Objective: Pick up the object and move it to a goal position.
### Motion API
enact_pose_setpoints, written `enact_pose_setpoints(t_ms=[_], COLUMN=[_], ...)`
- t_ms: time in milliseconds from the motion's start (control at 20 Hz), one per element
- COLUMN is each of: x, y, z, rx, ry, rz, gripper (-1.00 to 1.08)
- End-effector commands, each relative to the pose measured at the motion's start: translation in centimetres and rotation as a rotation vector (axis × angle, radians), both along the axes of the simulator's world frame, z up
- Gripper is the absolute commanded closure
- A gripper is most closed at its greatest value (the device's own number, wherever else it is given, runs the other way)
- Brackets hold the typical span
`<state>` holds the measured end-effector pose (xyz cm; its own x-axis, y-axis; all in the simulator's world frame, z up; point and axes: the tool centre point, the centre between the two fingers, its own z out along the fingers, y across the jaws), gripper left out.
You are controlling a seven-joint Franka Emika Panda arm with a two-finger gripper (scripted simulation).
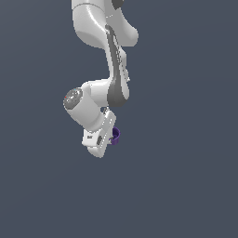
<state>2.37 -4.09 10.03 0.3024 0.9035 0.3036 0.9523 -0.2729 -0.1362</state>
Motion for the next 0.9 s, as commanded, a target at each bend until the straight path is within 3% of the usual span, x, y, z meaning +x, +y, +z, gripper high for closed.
enact_pose_setpoints(t_ms=[0,850], x=[-0.4,-3.3], y=[-2.0,-16.9], z=[1.7,13.8], rx=[-0.001,0.000], ry=[-0.002,-0.002], rz=[-0.001,-0.002], gripper=[1.08,1.08])
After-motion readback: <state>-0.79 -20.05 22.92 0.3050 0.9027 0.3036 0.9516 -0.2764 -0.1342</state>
